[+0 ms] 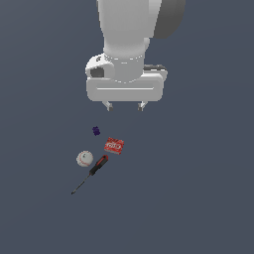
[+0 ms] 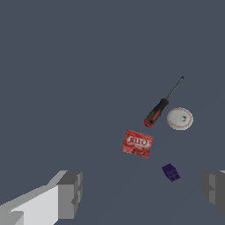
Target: Pick up a designated object from a clutter of objects.
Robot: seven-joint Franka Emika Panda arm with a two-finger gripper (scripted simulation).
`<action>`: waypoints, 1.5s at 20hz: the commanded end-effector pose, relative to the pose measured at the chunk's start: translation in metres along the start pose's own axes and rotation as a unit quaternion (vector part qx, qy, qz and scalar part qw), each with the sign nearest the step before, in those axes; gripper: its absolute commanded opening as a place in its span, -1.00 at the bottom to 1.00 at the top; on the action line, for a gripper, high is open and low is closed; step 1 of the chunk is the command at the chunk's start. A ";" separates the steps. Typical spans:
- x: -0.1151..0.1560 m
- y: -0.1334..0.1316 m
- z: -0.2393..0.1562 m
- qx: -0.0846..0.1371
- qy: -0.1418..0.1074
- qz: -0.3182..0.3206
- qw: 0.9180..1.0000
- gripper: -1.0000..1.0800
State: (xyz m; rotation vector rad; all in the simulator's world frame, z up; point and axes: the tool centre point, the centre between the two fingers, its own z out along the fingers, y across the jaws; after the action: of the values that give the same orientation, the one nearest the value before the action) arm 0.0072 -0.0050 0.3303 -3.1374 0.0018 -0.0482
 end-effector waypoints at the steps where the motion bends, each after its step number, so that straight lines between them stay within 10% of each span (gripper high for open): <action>1: 0.000 0.000 0.000 0.000 0.000 0.000 1.000 0.92; 17: 0.009 -0.005 -0.005 0.012 0.015 -0.003 1.000 0.92; 30: 0.037 0.066 0.081 0.017 0.003 0.118 0.993 0.92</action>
State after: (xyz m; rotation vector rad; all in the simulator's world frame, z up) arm 0.0435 -0.0580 0.2654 -3.0841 0.3044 -0.0637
